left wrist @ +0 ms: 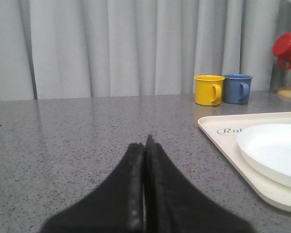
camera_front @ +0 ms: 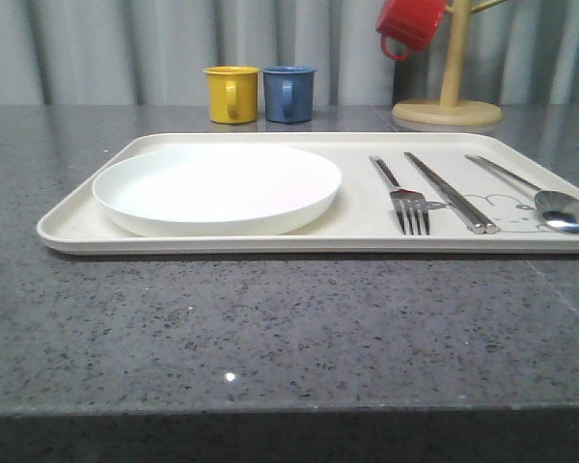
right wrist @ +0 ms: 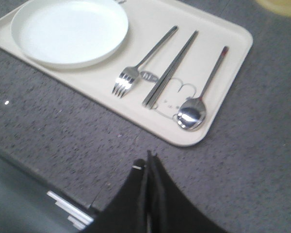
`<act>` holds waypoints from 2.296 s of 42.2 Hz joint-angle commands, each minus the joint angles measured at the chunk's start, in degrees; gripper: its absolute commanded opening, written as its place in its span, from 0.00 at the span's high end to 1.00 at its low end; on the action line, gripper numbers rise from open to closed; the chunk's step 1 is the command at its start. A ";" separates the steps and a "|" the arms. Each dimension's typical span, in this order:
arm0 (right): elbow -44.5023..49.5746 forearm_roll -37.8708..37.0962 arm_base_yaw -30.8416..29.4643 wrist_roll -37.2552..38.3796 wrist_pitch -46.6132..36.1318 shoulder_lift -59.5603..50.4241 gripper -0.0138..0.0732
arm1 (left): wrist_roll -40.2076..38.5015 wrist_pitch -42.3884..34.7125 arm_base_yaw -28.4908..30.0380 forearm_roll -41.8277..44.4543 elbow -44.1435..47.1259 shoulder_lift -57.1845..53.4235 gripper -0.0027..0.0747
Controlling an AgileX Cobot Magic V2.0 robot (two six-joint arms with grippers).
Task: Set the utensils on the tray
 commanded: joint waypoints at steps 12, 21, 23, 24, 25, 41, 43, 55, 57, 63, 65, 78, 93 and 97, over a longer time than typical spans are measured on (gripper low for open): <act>26.77 1.82 -14.20 -0.30 -38.52 -19.39 0.97 | -0.52 -4.78 0.11 -0.54 0.68 -1.28 0.99; 39.19 3.53 -16.52 -0.30 -48.31 -25.70 0.97 | -0.52 -4.78 0.11 -0.54 0.68 -1.28 0.99; 40.76 3.53 -16.52 -0.30 -50.74 -25.65 0.97 | -0.52 -4.78 0.11 -0.54 0.68 -1.19 0.99; 41.17 3.53 -16.59 -0.30 -51.23 -25.64 0.97 | -0.52 -4.78 0.11 -0.54 0.68 -1.19 0.99; 41.04 3.53 -16.74 -0.30 -50.41 -25.64 0.97 | -0.52 -4.78 0.11 -0.54 0.68 -1.19 0.99; 41.03 3.57 -16.72 0.88 -51.67 -25.64 0.97 | -0.52 -4.78 0.11 -0.54 0.68 -1.19 0.99; 41.03 3.00 -16.65 3.17 -52.74 -25.64 0.97 | -0.52 -4.78 0.11 -0.54 0.68 -1.19 0.99; 41.03 -2.36 -16.65 8.97 -52.30 -25.69 0.97 | -0.52 -4.78 0.11 -0.54 0.68 -1.19 0.99; 41.03 -2.36 -16.65 8.97 -52.57 -25.69 0.97 | -0.52 -4.78 0.11 -0.54 0.68 -1.19 0.99; 41.03 -2.36 -16.65 8.97 -52.34 -25.62 0.97 | -0.52 -4.78 0.11 -0.54 0.68 -1.19 0.99; 41.03 -2.36 -16.65 8.97 -52.34 -25.62 0.97 | -0.52 -4.78 0.11 -0.54 0.68 -1.19 0.99; 41.03 -2.36 -16.65 8.97 -52.34 -25.62 0.97 | -0.52 -4.78 0.11 -0.54 0.68 -1.19 0.99; 41.03 -2.36 -16.65 8.97 -52.34 -25.62 0.97 | -0.52 -4.78 4.14 -0.54 0.68 -1.32 0.99; 41.03 -2.36 -16.65 8.97 -52.34 -25.62 0.97 | -0.52 -4.78 4.14 -0.54 0.68 -1.24 0.99</act>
